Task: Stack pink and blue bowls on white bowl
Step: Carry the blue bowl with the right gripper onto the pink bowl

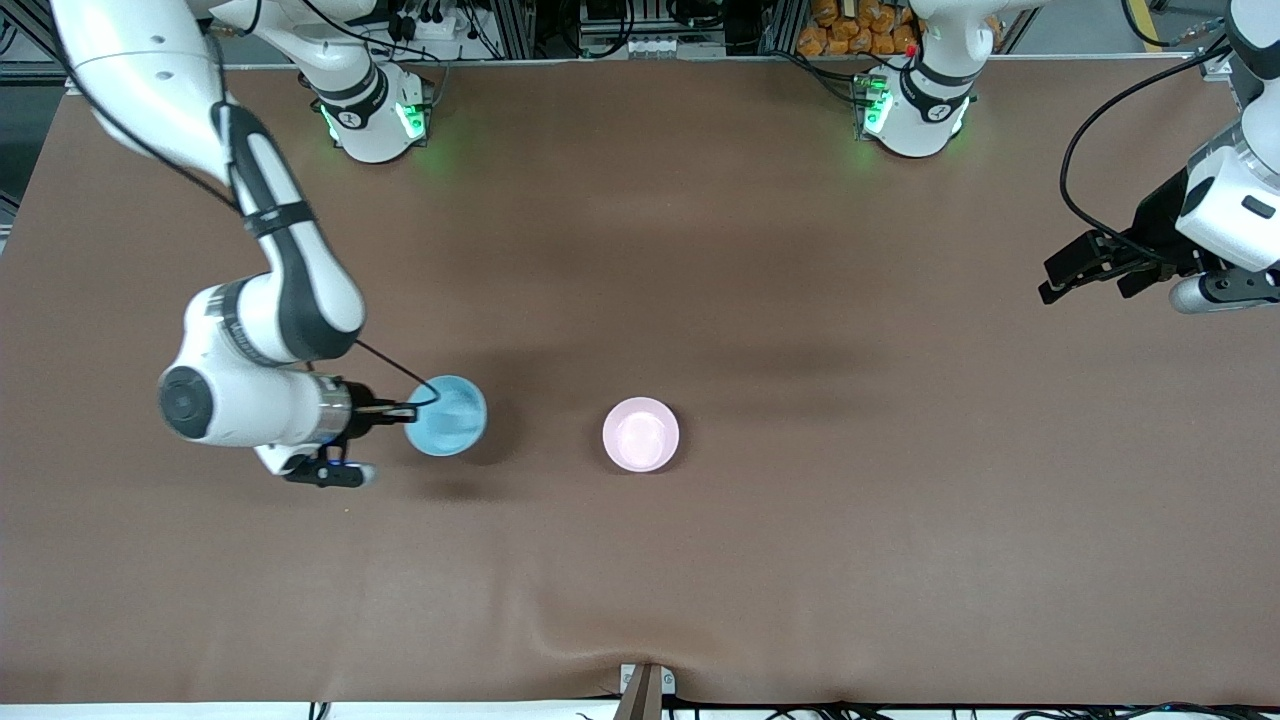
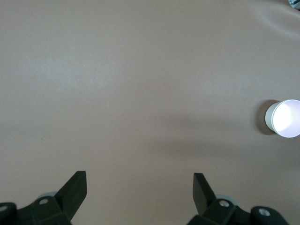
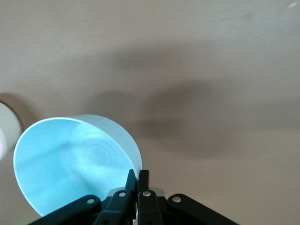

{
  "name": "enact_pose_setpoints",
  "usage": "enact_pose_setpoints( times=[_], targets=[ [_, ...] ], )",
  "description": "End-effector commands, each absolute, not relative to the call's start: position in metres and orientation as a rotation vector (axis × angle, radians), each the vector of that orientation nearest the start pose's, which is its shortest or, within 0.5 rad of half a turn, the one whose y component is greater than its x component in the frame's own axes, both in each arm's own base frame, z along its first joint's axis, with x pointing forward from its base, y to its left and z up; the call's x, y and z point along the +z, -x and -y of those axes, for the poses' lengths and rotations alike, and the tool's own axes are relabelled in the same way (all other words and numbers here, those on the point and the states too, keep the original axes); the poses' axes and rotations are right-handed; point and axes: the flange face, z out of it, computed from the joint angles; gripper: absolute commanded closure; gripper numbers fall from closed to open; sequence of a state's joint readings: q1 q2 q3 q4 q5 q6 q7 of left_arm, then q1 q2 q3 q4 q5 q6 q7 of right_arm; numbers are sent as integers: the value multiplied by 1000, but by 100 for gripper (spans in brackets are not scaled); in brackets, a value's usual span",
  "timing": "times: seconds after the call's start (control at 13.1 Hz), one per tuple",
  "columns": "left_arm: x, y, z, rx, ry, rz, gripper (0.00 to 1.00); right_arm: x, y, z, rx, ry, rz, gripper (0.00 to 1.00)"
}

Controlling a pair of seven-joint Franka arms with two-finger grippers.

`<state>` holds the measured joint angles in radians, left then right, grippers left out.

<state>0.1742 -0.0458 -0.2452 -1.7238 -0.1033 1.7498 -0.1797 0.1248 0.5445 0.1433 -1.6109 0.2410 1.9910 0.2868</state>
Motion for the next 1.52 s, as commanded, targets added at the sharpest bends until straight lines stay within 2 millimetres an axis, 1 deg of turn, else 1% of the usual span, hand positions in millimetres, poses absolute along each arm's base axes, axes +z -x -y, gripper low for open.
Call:
enact_pose_setpoints(
  times=[0.0,0.08,0.15,0.23,0.3,0.38,0.46,0.53,0.69,0.76,0.84,0.91,1.07,1.29,1.45],
  targets=[
    [597,-551,55,-82,3217,192,0,321,-634,-245,345,2871,-414,100],
    [598,-551,55,-85,3216,192,0,326,-632,-266,333,2865,-464,100],
    [597,-551,55,-83,3217,185,0,326,-625,-293,312,2866,-473,100],
    [597,-551,54,-83,3217,180,0,328,-621,-313,265,2850,-498,100],
    [595,-553,51,-76,3218,180,0,324,-618,-331,228,2830,-555,100],
    [593,-553,54,-72,3216,170,0,317,-614,-355,211,2811,-624,100],
    [596,-554,50,-82,3204,173,0,316,-618,-376,198,2790,-667,100],
    [599,-555,48,-93,3203,177,0,315,-617,-391,200,2780,-690,100],
    [598,-555,47,-85,3203,182,0,308,-615,-396,208,2777,-709,100],
    [595,-552,63,-74,3206,139,0,301,-614,-398,212,2778,-711,100],
    [597,-551,57,-62,3202,163,0,296,-617,-399,186,2765,-715,100],
    [597,-551,60,-55,3203,151,0,289,-617,-403,167,2757,-711,100],
    [598,-549,54,-44,3201,152,0,289,-616,-406,162,2757,-703,100],
    [599,-550,56,-48,3203,150,0,274,-614,-414,149,2753,-699,100],
    [600,-550,55,-50,3203,152,0,269,-612,-419,156,2751,-720,100]
  ],
)
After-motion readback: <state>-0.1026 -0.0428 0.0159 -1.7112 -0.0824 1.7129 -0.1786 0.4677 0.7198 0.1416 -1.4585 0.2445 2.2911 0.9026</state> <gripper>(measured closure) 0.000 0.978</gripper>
